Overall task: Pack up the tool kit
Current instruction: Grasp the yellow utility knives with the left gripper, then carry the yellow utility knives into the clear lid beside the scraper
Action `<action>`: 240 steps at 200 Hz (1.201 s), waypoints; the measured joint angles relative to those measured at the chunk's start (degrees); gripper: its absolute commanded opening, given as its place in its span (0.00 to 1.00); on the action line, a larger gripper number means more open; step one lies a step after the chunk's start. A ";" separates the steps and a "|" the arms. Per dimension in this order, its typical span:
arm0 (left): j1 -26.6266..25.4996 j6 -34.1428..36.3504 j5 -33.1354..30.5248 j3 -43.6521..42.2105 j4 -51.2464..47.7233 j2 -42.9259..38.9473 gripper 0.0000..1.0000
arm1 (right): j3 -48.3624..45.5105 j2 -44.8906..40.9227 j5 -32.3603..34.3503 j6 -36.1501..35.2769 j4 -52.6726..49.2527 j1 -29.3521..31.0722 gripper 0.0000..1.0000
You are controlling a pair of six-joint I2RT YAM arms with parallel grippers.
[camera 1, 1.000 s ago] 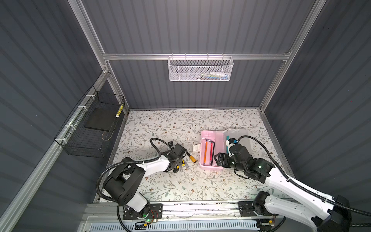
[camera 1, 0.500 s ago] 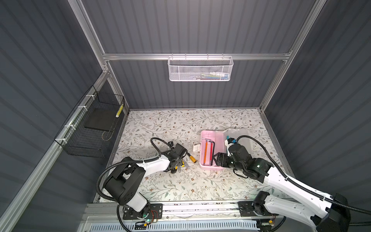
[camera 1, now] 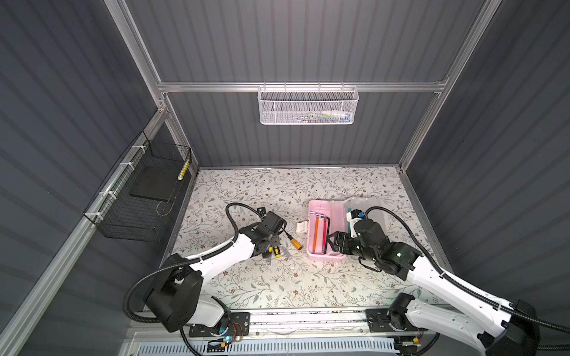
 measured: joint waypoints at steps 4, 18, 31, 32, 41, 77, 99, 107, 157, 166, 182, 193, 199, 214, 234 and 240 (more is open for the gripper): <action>0.00 0.00 0.57 0.63 0.00 -0.61 0.10 | 0.00 -0.42 -0.02 0.00 0.00 -0.15 0.79; -0.11 -0.04 2.49 2.43 0.44 -2.03 0.10 | 0.02 -2.40 -0.20 0.04 -0.24 -0.76 0.79; -0.61 -0.46 4.35 3.93 1.31 -2.69 0.10 | 0.17 -4.68 -0.15 -0.02 -1.33 -1.51 0.79; -0.66 -0.48 4.44 4.02 1.36 -2.71 0.10 | 0.17 -4.79 -0.15 -0.02 -1.38 -1.55 0.79; -1.51 -0.94 5.46 5.11 1.90 -2.67 0.11 | 0.63 -6.56 0.07 -0.11 -2.64 -2.19 0.79; -8.76 -3.08 8.87 11.34 5.49 0.31 0.10 | 2.71 -13.55 1.27 -1.05 -7.19 -4.92 0.80; -12.66 -4.13 11.04 16.57 9.29 4.92 0.10 | 3.10 -17.14 2.67 -1.57 -9.88 -6.14 0.80; -13.81 -4.20 11.89 18.67 10.51 7.19 0.10 | 3.10 -18.18 3.08 -1.68 -10.80 -6.47 0.80; -15.89 -4.17 16.94 31.12 14.43 22.49 0.09 | 3.10 -20.90 4.37 -2.29 -14.69 -8.00 0.80; -15.89 -4.15 17.22 32.41 14.64 24.20 0.09 | 3.10 -21.00 4.70 -2.47 -15.17 -8.07 0.80; -15.89 -4.17 17.57 34.03 14.95 26.67 0.09 | 3.10 -21.20 5.05 -2.78 -15.93 -8.41 0.80; -15.89 -4.17 17.64 35.26 15.10 28.20 0.09 | 3.08 -21.33 5.16 -2.89 -16.24 -8.61 0.80; -15.89 -4.17 17.79 36.04 15.15 29.11 0.09 | 3.08 -21.38 5.22 -2.91 -16.39 -8.72 0.80; -15.89 -4.17 17.94 37.92 15.17 31.41 0.09 | 3.08 -21.42 5.33 -2.95 -16.68 -8.96 0.80; -15.89 -4.20 17.94 39.69 15.15 33.97 0.15 | 3.04 -21.64 5.49 -3.15 -16.96 -9.31 0.80; -15.89 -4.26 17.94 40.13 15.10 34.64 0.16 | 3.04 -21.70 5.49 -3.17 -16.98 -9.42 0.80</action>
